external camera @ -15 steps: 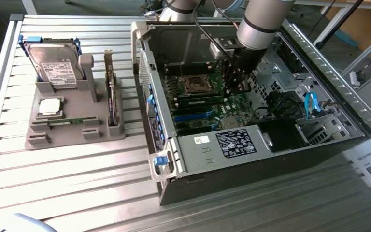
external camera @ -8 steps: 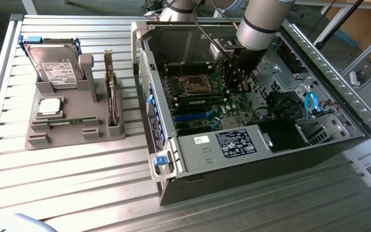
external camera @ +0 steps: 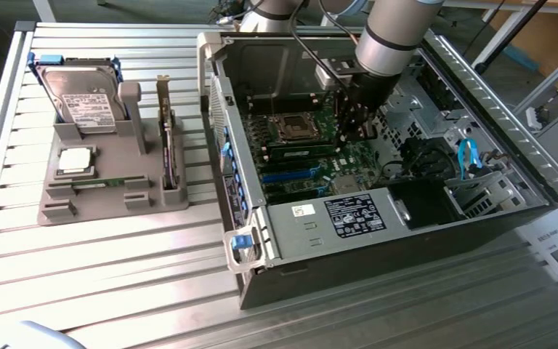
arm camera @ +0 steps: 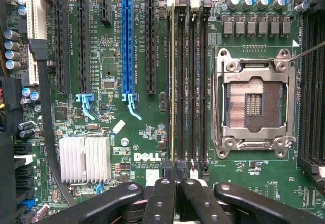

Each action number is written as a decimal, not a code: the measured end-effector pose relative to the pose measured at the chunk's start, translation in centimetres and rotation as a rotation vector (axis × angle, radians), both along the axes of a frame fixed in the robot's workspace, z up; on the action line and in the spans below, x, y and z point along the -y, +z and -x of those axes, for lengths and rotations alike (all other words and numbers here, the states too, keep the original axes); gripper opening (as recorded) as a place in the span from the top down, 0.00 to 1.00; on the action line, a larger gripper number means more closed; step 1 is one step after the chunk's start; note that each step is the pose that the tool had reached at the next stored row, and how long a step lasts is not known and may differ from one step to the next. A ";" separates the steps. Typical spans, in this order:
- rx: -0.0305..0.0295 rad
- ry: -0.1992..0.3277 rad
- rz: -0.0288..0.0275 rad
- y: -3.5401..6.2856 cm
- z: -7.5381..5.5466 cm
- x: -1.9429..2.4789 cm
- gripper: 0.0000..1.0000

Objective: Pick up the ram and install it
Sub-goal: 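Press down the ram until it locks into place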

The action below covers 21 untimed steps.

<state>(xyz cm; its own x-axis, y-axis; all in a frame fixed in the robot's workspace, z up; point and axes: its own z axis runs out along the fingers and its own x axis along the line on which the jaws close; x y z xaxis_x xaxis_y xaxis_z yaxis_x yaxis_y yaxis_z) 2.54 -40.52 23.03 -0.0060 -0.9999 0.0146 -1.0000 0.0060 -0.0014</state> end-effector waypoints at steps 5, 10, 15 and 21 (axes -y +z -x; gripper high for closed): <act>0.0000 0.000 -0.0006 0.00 0.0 -0.01 0.90; -0.0002 0.000 -0.0003 0.35 0.0 0.00 0.90; -0.0002 0.000 -0.0004 0.80 0.0 -0.01 0.90; -0.0003 0.000 -0.0003 1.41 0.0 -0.01 0.90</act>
